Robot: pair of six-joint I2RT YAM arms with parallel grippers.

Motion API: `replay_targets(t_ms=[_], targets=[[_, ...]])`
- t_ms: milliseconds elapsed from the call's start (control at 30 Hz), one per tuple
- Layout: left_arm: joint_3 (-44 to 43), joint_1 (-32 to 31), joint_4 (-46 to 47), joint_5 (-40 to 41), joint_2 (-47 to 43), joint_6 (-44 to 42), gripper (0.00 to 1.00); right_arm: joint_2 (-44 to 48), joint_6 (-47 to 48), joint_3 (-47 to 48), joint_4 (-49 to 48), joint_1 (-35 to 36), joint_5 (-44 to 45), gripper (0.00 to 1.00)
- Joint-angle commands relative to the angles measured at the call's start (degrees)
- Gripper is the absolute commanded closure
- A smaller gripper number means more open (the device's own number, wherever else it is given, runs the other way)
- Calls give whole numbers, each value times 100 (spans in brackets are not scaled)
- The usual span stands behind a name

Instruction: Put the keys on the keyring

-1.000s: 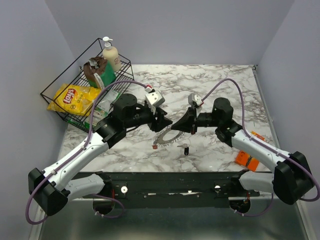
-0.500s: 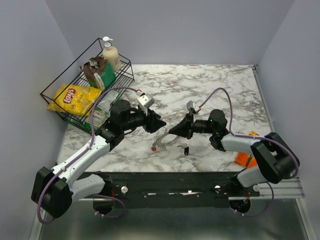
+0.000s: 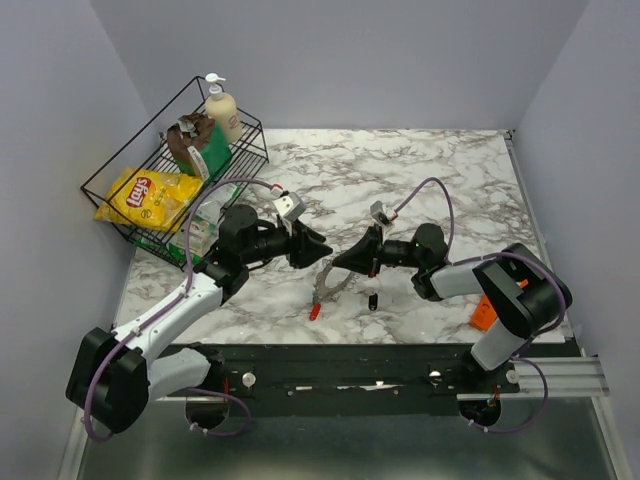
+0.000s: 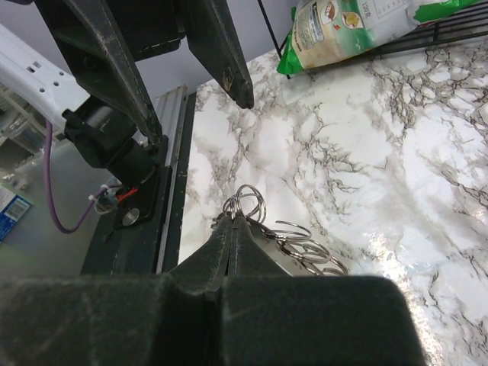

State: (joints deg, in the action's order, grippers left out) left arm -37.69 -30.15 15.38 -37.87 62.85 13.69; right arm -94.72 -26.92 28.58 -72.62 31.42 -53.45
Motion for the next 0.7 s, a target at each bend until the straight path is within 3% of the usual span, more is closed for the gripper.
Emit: replay_targets(t_ms=[0,233,667], targets=[[113,71,466,-485,104,81,50,-126,-112,-45,-1693,22,212,99],[350,167,896,-686,219,274,48,-468,-498,7,-2291,22,160,99],[719,369,1477,-1073,588,599,58,-407,-411,-1,-2177,22,151,99]])
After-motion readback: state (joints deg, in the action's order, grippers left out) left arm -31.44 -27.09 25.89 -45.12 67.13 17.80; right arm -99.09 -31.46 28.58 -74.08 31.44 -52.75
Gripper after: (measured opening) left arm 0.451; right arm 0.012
